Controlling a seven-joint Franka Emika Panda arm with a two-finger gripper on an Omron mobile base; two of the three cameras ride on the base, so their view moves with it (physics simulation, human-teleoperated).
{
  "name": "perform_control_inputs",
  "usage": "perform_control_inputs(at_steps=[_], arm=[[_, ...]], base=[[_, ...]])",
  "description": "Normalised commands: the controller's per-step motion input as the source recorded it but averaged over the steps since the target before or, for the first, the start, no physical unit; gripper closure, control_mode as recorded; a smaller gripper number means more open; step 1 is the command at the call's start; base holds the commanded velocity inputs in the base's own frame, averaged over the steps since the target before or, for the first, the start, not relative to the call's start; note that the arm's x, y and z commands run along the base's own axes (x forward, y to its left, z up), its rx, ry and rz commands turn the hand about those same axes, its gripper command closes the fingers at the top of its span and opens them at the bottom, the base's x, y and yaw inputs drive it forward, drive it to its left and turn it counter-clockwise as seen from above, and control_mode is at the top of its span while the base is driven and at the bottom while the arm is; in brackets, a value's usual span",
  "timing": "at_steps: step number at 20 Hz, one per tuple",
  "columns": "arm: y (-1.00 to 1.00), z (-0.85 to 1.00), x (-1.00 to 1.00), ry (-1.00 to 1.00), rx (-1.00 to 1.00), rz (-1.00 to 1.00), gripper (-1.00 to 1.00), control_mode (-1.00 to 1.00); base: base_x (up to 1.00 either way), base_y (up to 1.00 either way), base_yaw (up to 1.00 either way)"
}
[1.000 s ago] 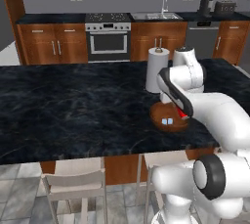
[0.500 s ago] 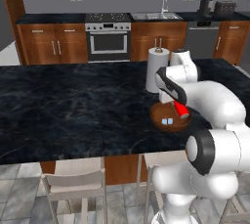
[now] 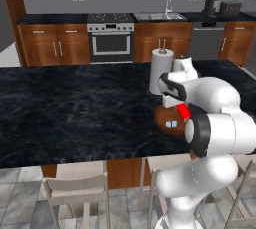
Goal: Open the fridge, grab two sodas, and place both sodas inside the bowl with ice on the dining counter.
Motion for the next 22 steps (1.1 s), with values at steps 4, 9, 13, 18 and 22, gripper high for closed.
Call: perform_control_inputs(at_steps=[4, 9, 13, 18, 22], arm=[[-0.06, -0.35, 0.3, 0.03, 0.0, 0.02, 1.0, -1.0], [0.0, -0.26, 0.1, 0.0, 0.0, 0.0, 1.0, -1.0], [0.0, -0.22, 0.12, 0.0, 0.0, 0.01, 1.0, -1.0], [0.0, -0.22, 0.19, 0.0, 0.0, 0.0, 1.0, -1.0], [0.0, -0.21, 0.2, 0.0, 0.0, 0.0, 1.0, -1.0]], base=[[0.0, 0.0, 0.0], [0.0, 0.0, 0.0], [0.0, 0.0, 0.0], [0.0, 0.0, 0.0], [0.0, 0.0, 0.0]])
